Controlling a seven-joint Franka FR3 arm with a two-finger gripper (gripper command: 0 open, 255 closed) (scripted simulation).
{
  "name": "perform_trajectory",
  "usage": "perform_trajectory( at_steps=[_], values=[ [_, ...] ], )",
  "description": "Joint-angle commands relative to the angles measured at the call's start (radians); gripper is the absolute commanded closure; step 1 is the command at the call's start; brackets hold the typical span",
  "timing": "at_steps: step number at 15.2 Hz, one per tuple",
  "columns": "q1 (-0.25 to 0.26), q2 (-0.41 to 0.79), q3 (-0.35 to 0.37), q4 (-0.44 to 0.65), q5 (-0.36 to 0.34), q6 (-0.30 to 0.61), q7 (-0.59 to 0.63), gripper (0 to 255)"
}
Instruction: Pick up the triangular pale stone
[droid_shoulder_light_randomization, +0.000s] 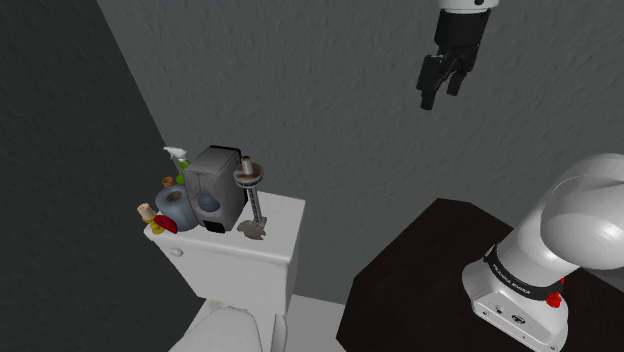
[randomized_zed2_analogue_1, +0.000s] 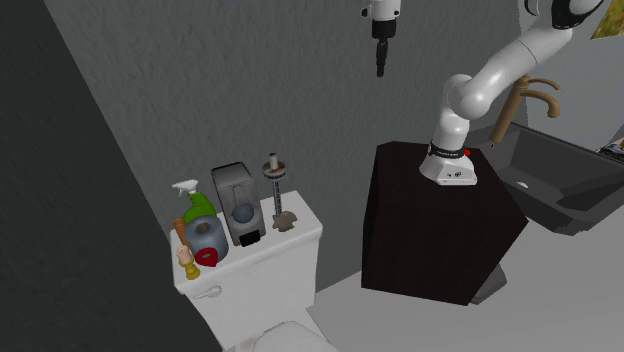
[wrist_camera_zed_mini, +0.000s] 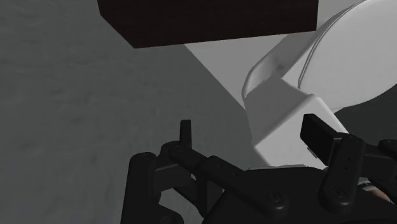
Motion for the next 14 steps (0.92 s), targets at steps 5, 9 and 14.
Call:
perform_trajectory(
  at_steps=[5, 9, 14],
  values=[
    [0.029, 0.09, 0.023, -0.036, 0.016, 0.138, -0.015, 0],
    [0.056, 0.197, 0.047, -0.052, 0.029, 0.273, -0.03, 0],
    [0.087, 0.349, 0.081, -0.043, 0.036, 0.432, -0.047, 0]
  ],
)
